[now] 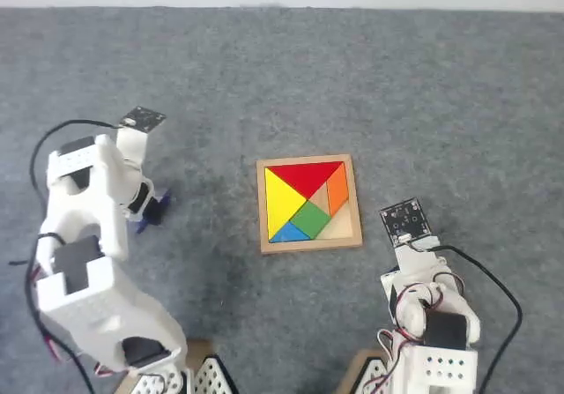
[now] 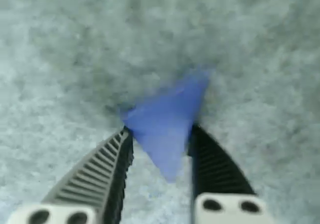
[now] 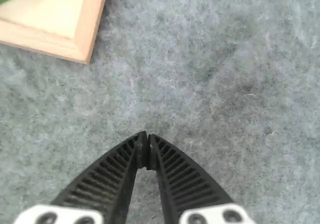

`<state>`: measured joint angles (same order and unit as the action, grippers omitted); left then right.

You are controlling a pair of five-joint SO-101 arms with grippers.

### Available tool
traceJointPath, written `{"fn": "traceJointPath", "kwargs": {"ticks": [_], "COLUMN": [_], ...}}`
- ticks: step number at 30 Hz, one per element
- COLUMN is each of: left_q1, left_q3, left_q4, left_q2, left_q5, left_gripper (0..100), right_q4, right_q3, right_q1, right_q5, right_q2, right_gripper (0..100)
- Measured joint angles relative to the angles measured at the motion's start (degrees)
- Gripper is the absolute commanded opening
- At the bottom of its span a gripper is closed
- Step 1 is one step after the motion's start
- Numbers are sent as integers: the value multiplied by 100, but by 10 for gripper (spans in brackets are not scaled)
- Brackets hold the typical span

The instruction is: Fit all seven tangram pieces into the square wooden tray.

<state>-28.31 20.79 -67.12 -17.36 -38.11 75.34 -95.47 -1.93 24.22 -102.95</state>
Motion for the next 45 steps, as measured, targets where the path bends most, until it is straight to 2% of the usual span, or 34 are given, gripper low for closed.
{"fn": "traceJointPath", "kwargs": {"ticks": [8,16,19,24,27,31,39,45], "left_q1": [387,958,1090,1081,1116,1108,1292,1292], "left_q3": [-26,-123,-18,527,633,633,607,-79], "left_q4": [-246,-774,-1002,-949,-782,-642,264,290], "left_q2": [-18,97,721,2365,2664,2453,1064,185], "left_q5": [-97,413,369,343,396,325,352,360], "left_gripper": [36,37,47,187,192,191,191,191], "right_q4": [0,0,0,0,0,0,0,0], "right_q3": [0,0,0,0,0,0,0,0], "right_q1": [0,0,0,0,0,0,0,0], "right_q5": [0,0,0,0,0,0,0,0], "right_q2": [0,0,0,0,0,0,0,0], "right_gripper": [8,8,8,8,8,8,8,8]}}
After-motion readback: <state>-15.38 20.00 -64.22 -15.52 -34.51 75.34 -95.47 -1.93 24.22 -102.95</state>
